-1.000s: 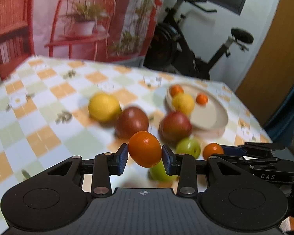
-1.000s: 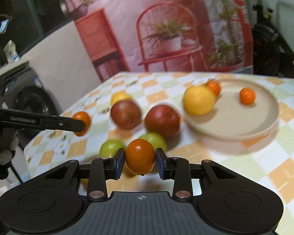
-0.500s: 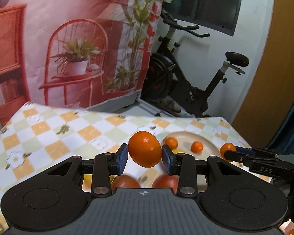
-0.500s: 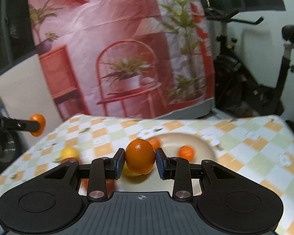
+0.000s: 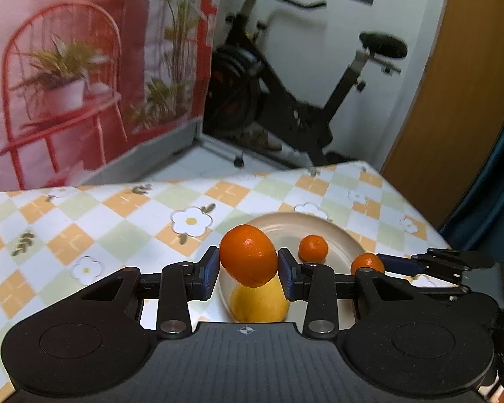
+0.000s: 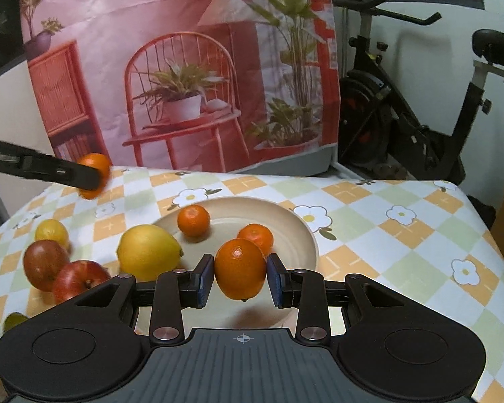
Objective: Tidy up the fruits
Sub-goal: 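Carry both tangerines over the beige plate and open both tools, then withdraw both tools from the plate toward the loose fruits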
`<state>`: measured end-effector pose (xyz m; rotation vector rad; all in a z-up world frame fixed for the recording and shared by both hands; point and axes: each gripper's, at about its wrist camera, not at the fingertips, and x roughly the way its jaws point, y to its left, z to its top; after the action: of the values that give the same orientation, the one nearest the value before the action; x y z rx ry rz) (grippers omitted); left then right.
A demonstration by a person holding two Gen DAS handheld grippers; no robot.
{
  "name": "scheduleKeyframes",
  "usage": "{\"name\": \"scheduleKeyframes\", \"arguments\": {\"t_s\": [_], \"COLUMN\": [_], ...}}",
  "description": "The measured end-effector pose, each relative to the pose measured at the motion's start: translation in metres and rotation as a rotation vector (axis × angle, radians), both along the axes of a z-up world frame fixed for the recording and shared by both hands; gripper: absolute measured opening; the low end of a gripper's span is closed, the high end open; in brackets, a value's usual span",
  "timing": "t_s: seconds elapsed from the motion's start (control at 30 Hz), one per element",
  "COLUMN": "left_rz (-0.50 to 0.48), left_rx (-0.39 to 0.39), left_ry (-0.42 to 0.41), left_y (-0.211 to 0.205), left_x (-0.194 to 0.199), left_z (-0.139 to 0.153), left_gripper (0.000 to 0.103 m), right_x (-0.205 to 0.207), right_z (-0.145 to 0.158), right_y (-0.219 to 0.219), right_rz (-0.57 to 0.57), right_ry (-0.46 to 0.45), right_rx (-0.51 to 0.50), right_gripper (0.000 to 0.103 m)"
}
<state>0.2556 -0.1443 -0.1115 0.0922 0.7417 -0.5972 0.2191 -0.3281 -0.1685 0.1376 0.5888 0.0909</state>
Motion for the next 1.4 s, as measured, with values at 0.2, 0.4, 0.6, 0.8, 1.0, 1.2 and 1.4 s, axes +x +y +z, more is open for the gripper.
{"name": "scheduleKeyframes", "arguments": {"t_s": [0.2,0.4,0.6,0.8,1.0,1.2,1.4], "left_rz": [-0.006,-0.024,-0.034,-0.034,-0.017,0.005,0.025], "left_rx": [0.032,0.067,0.079,0.097,0.085,0.060,0.063], "left_ry": [0.066,0.090,0.107,0.112,0.115,0.076,0.013], "left_y": [-0.020,-0.027,-0.028,-0.029,-0.026,-0.018,0.000], "left_x": [0.032,0.043,0.049,0.052,0.051,0.039,0.015], "left_z": [-0.023,-0.037,-0.045,-0.047,-0.044,-0.025,-0.004], "left_gripper": [0.040,0.040,0.040,0.040,0.040,0.040,0.040], "right_x": [0.017,0.026,0.032,0.036,0.034,0.018,-0.006], "right_z": [-0.010,-0.020,-0.026,-0.032,-0.029,-0.021,-0.013], "right_y": [0.002,-0.006,-0.009,-0.012,-0.010,-0.011,-0.008], "right_rz": [0.013,-0.023,-0.039,-0.067,-0.074,-0.095,-0.118], "right_ry": [0.013,0.019,0.016,0.023,0.004,-0.013,-0.037], "right_rx": [-0.050,-0.049,-0.055,-0.073,-0.079,-0.025,0.032], "right_gripper": [0.031,0.031,0.031,0.032,0.035,0.035,0.035]}}
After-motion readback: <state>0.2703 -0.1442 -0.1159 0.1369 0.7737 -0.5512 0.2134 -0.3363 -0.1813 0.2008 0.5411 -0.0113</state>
